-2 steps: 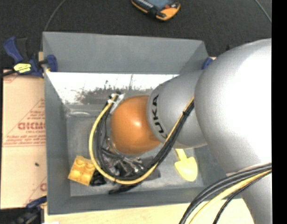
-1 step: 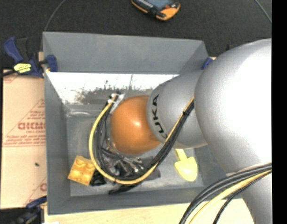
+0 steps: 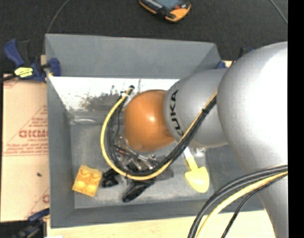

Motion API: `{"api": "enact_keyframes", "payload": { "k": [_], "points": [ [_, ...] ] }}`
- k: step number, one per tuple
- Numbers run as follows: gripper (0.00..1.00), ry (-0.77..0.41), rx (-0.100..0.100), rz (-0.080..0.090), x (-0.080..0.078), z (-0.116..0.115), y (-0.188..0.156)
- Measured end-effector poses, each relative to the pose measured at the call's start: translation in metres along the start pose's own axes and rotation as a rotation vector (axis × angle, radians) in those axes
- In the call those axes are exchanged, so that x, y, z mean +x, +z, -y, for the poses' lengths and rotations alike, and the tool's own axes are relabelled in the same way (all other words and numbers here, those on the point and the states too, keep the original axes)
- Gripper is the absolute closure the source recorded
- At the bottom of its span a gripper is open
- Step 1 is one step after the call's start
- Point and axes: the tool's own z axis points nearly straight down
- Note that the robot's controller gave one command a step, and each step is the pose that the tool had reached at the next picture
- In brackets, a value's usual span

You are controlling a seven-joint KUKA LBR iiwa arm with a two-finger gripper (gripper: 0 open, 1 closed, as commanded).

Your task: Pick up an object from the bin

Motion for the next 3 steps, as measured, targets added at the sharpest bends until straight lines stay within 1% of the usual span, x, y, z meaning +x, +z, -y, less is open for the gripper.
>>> {"api": "enact_keyframes", "payload": {
  "k": [1,2,3],
  "points": [
    [1.00,0.013,-0.002,-0.010,0.007,-0.015,-0.013],
    [1.00,-0.290,0.001,-0.001,0.018,-0.034,-0.004],
    [1.00,0.015,-0.002,-0.001,0.040,-0.039,-0.009]
  ]
}}
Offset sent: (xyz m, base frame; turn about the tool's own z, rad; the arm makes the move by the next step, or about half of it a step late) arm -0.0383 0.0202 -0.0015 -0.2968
